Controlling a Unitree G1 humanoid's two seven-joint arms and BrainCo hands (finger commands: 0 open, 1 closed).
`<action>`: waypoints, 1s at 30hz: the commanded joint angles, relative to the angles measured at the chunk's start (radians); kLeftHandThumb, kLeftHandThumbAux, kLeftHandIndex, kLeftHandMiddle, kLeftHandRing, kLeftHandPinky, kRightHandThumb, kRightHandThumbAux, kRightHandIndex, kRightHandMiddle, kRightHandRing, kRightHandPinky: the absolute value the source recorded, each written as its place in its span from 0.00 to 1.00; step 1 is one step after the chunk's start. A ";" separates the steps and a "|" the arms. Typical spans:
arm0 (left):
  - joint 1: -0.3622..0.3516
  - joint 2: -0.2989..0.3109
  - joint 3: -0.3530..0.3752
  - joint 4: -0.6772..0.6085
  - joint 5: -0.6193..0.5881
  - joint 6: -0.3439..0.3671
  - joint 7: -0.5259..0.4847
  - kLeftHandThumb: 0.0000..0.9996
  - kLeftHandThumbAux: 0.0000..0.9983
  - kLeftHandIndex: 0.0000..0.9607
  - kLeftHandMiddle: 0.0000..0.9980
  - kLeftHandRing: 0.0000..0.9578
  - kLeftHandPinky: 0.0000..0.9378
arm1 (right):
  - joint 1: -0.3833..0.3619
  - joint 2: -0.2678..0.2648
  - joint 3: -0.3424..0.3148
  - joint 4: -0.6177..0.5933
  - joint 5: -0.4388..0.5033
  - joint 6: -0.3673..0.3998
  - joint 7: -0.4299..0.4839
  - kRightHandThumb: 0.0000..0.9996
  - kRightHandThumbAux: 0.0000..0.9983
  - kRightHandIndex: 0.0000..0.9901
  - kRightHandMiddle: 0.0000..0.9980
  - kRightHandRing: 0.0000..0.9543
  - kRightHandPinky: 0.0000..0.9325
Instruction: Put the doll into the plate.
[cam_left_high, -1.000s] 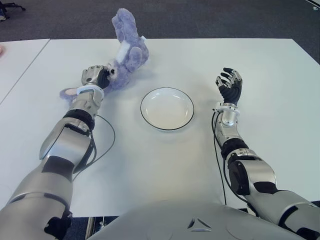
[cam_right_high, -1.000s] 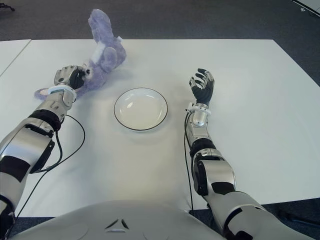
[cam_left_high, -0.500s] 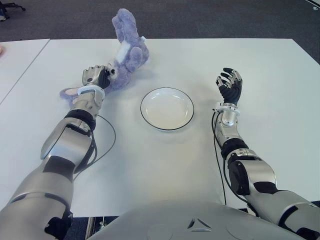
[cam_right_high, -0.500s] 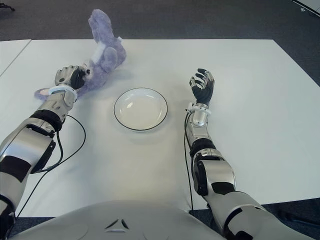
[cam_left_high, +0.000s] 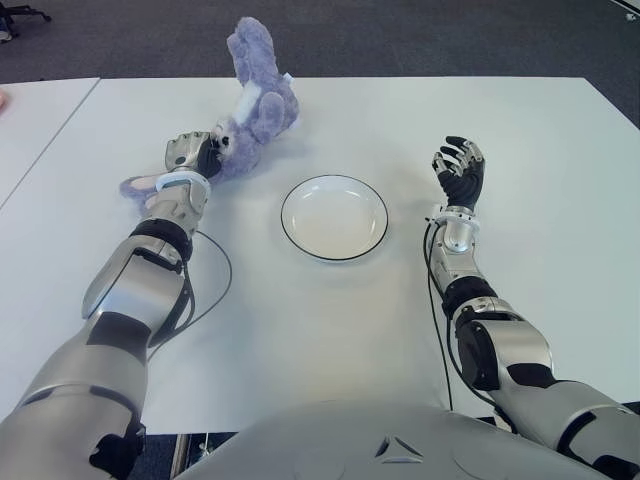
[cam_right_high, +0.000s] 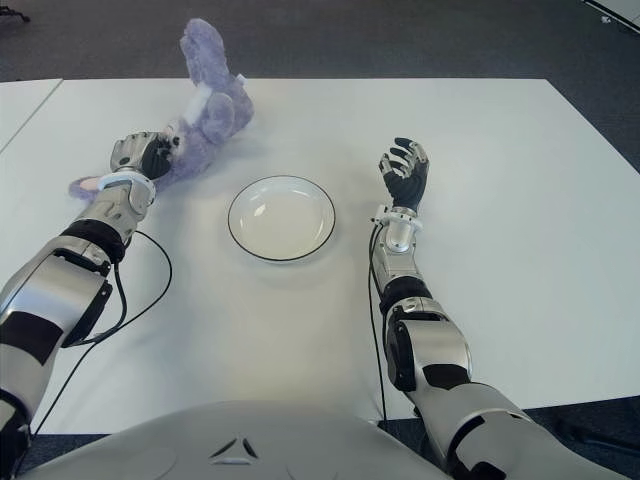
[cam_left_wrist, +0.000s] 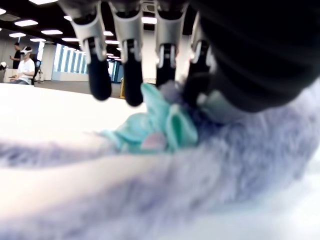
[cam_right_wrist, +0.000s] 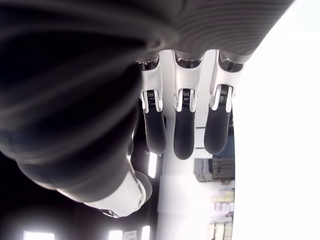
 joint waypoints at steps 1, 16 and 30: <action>0.153 -0.034 -0.065 -0.015 0.045 -0.014 -0.139 0.44 0.45 0.27 0.17 0.19 0.23 | 0.342 0.110 0.010 0.215 -0.016 0.022 0.014 0.52 0.90 0.32 0.28 0.31 0.35; 0.602 0.318 -0.028 -0.932 -0.093 -0.050 -0.543 0.34 0.43 0.16 0.03 0.05 0.11 | 0.346 0.111 0.013 0.213 -0.010 0.019 0.010 0.51 0.90 0.31 0.28 0.30 0.34; 0.780 0.585 0.053 -1.455 -0.330 0.010 -0.908 0.32 0.41 0.13 0.03 0.10 0.20 | 0.346 0.107 0.020 0.213 -0.014 0.023 0.004 0.52 0.90 0.31 0.27 0.29 0.33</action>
